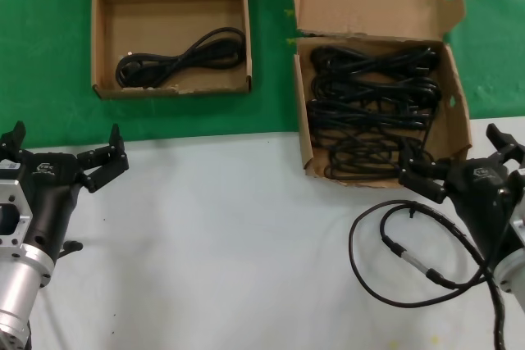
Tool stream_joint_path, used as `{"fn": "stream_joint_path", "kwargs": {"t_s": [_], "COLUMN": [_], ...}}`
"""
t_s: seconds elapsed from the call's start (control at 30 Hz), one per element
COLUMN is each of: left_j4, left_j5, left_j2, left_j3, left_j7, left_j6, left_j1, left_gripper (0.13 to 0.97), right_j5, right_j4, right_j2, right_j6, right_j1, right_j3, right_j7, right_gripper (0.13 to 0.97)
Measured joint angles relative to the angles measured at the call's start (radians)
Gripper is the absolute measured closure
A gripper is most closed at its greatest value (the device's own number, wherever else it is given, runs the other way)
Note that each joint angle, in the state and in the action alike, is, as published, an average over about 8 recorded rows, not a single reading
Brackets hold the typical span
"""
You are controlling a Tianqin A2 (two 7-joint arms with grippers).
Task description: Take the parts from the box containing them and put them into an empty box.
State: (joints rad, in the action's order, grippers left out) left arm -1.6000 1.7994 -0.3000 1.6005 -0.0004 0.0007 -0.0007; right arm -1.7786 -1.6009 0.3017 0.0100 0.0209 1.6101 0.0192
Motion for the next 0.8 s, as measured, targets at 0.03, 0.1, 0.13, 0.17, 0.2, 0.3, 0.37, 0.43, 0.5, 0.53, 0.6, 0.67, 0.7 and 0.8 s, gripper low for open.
{"fn": "stream_joint_path", "kwargs": {"t_s": [0.03, 0.1, 0.13, 0.17, 0.2, 0.3, 0.37, 0.43, 0.5, 0.53, 0.6, 0.67, 0.7, 0.8], "left_j4": [0.0, 0.0, 0.0, 0.0, 0.0, 0.0, 0.0, 0.0, 0.0, 0.0, 0.0, 0.0, 0.0, 0.0], "left_j5": [0.0, 0.0, 0.0, 0.0, 0.0, 0.0, 0.0, 0.0, 0.0, 0.0, 0.0, 0.0, 0.0, 0.0], "left_j2": [0.0, 0.0, 0.0, 0.0, 0.0, 0.0, 0.0, 0.0, 0.0, 0.0, 0.0, 0.0, 0.0, 0.0], "left_j3": [0.0, 0.0, 0.0, 0.0, 0.0, 0.0, 0.0, 0.0, 0.0, 0.0, 0.0, 0.0, 0.0, 0.0], "left_j7": [0.0, 0.0, 0.0, 0.0, 0.0, 0.0, 0.0, 0.0, 0.0, 0.0, 0.0, 0.0, 0.0, 0.0], "left_j6": [0.0, 0.0, 0.0, 0.0, 0.0, 0.0, 0.0, 0.0, 0.0, 0.0, 0.0, 0.0, 0.0, 0.0], "left_j1": [0.0, 0.0, 0.0, 0.0, 0.0, 0.0, 0.0, 0.0, 0.0, 0.0, 0.0, 0.0, 0.0, 0.0], "left_gripper": [0.132, 0.132, 0.132, 0.132, 0.132, 0.132, 0.132, 0.132, 0.132, 0.132, 0.132, 0.132, 0.132, 0.132], "right_j5": [0.0, 0.0, 0.0, 0.0, 0.0, 0.0, 0.0, 0.0, 0.0, 0.0, 0.0, 0.0, 0.0, 0.0], "right_j4": [0.0, 0.0, 0.0, 0.0, 0.0, 0.0, 0.0, 0.0, 0.0, 0.0, 0.0, 0.0, 0.0, 0.0], "right_j2": [0.0, 0.0, 0.0, 0.0, 0.0, 0.0, 0.0, 0.0, 0.0, 0.0, 0.0, 0.0, 0.0, 0.0], "right_j6": [0.0, 0.0, 0.0, 0.0, 0.0, 0.0, 0.0, 0.0, 0.0, 0.0, 0.0, 0.0, 0.0, 0.0], "right_j1": [0.0, 0.0, 0.0, 0.0, 0.0, 0.0, 0.0, 0.0, 0.0, 0.0, 0.0, 0.0, 0.0, 0.0], "right_j3": [0.0, 0.0, 0.0, 0.0, 0.0, 0.0, 0.0, 0.0, 0.0, 0.0, 0.0, 0.0, 0.0, 0.0], "right_j7": [0.0, 0.0, 0.0, 0.0, 0.0, 0.0, 0.0, 0.0, 0.0, 0.0, 0.0, 0.0, 0.0, 0.0], "right_gripper": [0.129, 0.129, 0.129, 0.129, 0.129, 0.129, 0.129, 0.129, 0.129, 0.129, 0.129, 0.129, 0.129, 0.129]}}
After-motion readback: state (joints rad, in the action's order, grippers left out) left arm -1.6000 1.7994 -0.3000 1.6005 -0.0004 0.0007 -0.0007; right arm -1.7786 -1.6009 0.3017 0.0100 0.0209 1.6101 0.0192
